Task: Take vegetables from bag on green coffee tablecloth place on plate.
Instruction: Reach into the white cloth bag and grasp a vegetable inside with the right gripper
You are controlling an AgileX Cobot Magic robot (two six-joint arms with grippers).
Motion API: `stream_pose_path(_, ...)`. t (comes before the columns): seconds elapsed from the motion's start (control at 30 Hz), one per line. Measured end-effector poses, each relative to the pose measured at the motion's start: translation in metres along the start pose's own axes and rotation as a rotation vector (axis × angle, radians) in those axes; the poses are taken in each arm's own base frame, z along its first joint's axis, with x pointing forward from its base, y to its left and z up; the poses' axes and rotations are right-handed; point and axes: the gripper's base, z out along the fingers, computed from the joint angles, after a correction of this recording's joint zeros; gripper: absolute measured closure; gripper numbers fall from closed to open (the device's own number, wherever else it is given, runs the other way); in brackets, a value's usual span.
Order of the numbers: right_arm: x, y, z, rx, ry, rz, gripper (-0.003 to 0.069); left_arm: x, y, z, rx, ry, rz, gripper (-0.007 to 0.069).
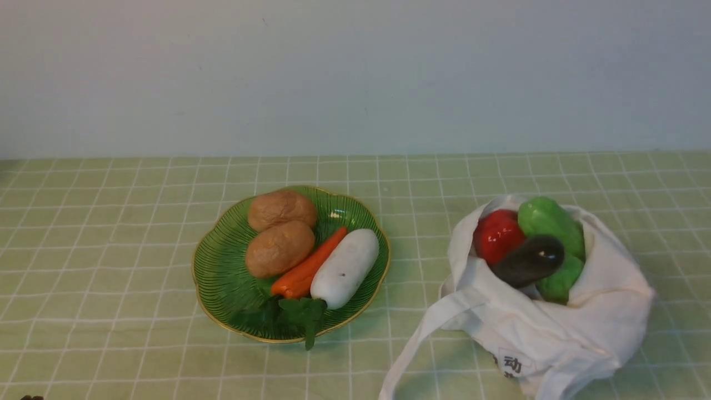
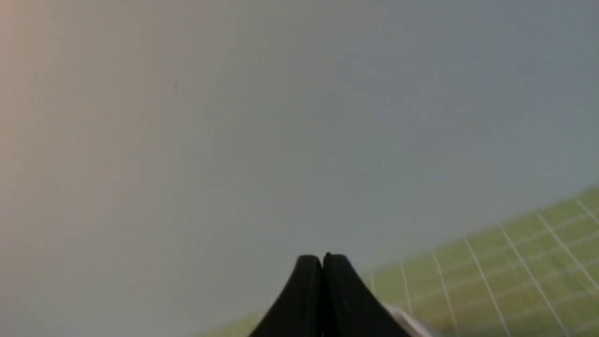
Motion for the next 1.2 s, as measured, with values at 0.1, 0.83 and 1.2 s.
stream_pose_path(0.1, -0.012, 0.009, 0.026, 0.034, 0.255, -0.147, 0.0674, 0.000, 0.000, 0.000, 0.000, 0.000, 0.000, 0.0629)
stream_pose_path(0.83, 0.013, 0.046, 0.169, -0.168, 0.856, -0.382, 0.0326, 0.000, 0.000, 0.000, 0.000, 0.000, 0.000, 0.0629)
stream_pose_path(1.2, 0.050, 0.040, 0.207, -0.146, 0.967, -0.386, 0.0048, 0.000, 0.000, 0.000, 0.000, 0.000, 0.000, 0.0629)
